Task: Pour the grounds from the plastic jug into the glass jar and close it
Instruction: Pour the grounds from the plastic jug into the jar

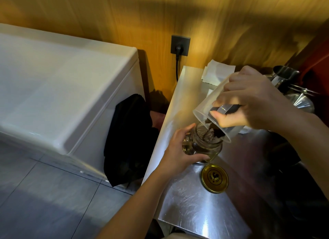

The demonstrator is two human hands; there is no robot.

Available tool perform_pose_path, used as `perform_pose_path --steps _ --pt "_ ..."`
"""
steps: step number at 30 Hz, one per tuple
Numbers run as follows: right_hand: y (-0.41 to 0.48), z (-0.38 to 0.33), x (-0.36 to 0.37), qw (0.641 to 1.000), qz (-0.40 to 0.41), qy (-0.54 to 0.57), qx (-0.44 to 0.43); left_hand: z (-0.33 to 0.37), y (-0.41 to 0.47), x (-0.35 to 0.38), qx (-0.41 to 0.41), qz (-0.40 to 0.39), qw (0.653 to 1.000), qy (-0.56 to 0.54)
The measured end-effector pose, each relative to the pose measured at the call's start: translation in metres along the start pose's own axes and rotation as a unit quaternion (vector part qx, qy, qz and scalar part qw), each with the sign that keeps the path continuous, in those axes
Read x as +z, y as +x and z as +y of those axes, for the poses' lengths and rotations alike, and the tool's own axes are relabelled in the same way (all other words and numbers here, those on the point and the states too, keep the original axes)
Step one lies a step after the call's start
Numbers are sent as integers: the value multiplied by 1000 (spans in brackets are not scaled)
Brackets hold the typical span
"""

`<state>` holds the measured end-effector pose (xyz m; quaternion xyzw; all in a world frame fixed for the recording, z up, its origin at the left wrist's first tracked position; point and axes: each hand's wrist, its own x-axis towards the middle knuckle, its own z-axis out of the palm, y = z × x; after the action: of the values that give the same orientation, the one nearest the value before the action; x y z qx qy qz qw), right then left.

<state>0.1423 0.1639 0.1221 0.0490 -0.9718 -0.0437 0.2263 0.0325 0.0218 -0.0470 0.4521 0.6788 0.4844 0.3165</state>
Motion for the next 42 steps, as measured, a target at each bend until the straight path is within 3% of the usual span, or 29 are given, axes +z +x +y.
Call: perform_pose_path --steps 42 --pt "-4 -4 0 999 19 -32 -17 -2 0 2 8 -1 1000 -14"
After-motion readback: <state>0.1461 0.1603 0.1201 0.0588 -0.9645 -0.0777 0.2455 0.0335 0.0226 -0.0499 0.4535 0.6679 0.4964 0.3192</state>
